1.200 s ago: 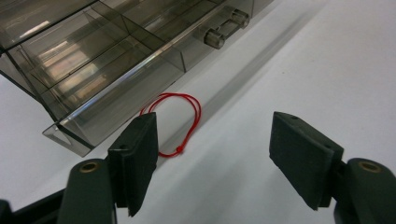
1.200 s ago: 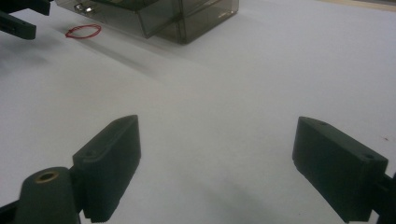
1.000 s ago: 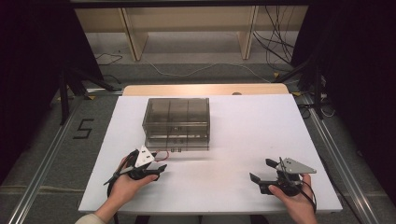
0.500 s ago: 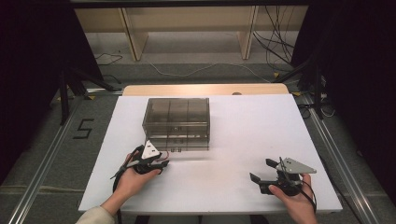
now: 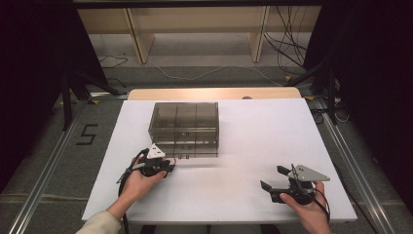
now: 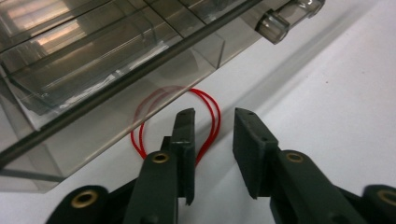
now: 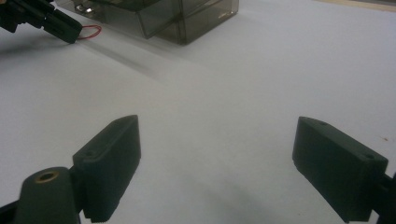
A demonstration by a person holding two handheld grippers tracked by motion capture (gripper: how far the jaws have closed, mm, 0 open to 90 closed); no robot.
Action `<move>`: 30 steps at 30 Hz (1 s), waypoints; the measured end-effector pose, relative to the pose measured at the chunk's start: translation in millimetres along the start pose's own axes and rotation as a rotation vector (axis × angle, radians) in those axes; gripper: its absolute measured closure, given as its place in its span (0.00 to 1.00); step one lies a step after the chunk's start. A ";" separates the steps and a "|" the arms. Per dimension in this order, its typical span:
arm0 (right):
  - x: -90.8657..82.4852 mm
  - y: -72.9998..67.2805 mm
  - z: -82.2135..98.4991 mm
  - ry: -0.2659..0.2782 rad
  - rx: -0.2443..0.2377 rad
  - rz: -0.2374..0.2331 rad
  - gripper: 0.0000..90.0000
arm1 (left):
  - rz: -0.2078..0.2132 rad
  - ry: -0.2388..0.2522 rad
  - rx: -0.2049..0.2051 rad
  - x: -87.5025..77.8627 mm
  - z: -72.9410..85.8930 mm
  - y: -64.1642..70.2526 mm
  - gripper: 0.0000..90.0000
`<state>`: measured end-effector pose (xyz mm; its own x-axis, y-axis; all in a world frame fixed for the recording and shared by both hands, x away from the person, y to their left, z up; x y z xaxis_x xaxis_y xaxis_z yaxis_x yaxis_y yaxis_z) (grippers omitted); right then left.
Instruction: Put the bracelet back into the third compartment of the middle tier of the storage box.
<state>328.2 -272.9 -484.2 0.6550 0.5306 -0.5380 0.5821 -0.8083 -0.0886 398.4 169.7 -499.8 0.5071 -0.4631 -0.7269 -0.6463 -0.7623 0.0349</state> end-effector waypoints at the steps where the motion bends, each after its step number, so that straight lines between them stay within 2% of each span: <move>1: 0.0 0.0 0.0 0.000 0.000 0.000 0.18 | -0.001 -0.004 0.001 0.1 -0.5 -0.1 0.80; 7: 0.3 0.6 -0.1 0.002 0.002 0.000 0.18 | -0.004 -0.030 0.013 0.2 -3.6 0.2 0.88; 16: -0.3 0.4 -0.1 0.003 0.000 0.001 0.18 | 0.004 -0.036 0.016 0.8 -4.5 1.4 0.99; 25: -0.6 0.9 -0.1 0.004 -0.001 0.004 0.18 | 0.004 -0.025 0.024 0.1 -3.9 2.0 1.00; 30: -0.1 1.5 -0.2 0.008 0.004 -0.006 0.18 | 0.018 -0.022 0.022 -2.3 -3.9 3.9 1.00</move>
<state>329.0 -274.1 -484.1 0.6553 0.5373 -0.5309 0.5842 -0.8060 -0.0947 396.9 165.9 -495.3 0.4822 -0.4666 -0.7415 -0.6680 -0.7434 0.0334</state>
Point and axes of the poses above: each handheld gripper's, and its own axes: x roughly forward along the jaws, z roughly out of its underside, y roughly to its right, the point moved 1 cm from there along x, roughly forward along the jaws, and after that the axes turned 1 degree about -y, right-handed, at the moved point
